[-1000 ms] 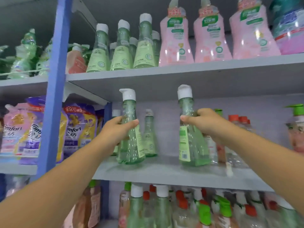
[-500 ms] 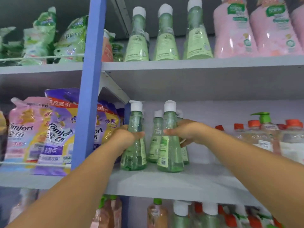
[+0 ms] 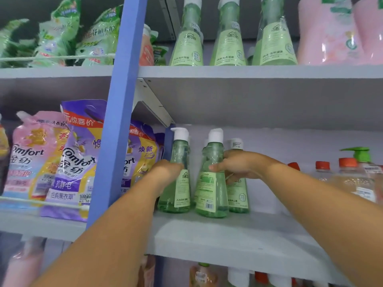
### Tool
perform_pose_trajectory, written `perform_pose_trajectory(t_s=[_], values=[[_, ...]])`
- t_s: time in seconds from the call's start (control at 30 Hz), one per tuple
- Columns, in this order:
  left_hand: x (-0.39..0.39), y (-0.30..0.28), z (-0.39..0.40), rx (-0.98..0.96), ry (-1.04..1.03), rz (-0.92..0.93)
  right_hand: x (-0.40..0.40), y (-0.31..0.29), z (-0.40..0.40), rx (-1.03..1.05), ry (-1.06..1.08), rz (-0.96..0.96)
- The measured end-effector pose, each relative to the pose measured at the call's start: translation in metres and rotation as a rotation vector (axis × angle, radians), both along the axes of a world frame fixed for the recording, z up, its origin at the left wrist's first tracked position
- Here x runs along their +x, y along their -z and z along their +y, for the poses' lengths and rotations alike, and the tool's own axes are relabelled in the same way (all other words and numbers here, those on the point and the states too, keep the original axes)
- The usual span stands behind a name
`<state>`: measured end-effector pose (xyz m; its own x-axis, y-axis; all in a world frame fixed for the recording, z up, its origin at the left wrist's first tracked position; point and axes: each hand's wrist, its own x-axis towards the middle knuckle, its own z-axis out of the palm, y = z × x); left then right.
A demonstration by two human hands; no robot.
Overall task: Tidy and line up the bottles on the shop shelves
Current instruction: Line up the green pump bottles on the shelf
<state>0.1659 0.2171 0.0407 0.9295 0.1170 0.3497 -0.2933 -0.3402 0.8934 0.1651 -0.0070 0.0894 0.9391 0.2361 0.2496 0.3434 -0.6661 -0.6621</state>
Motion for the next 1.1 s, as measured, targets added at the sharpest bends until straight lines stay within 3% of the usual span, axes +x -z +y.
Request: perform_pose_trajectory(t_s=[0.13,0.27,0.5,0.67,0.87,1.0,1.1], values=[[0.004,0.0,0.0,0.13,-0.084,-0.033,0.007,0.028,0.0,0.211,-0.068,-0.094],[-0.002,-0.009,0.003,0.192,-0.166,-0.019,0.01,0.025,0.013,0.28,-0.012,-0.258],[-0.001,-0.004,-0.002,-0.003,-0.075,0.024,0.009,0.021,0.014,0.385,-0.222,-0.096],[-0.005,0.0,-0.001,0.115,-0.121,-0.032,0.007,0.025,0.028,0.355,-0.153,-0.228],[-0.001,0.003,-0.001,0.0,-0.056,-0.037,0.0,0.022,0.005,0.442,-0.236,-0.131],[0.0,0.005,-0.005,0.005,-0.011,-0.031,0.001,0.032,0.015,0.315,-0.068,-0.232],[0.001,0.003,-0.004,0.008,-0.012,-0.031,0.0,0.03,0.015,0.319,-0.065,-0.242]])
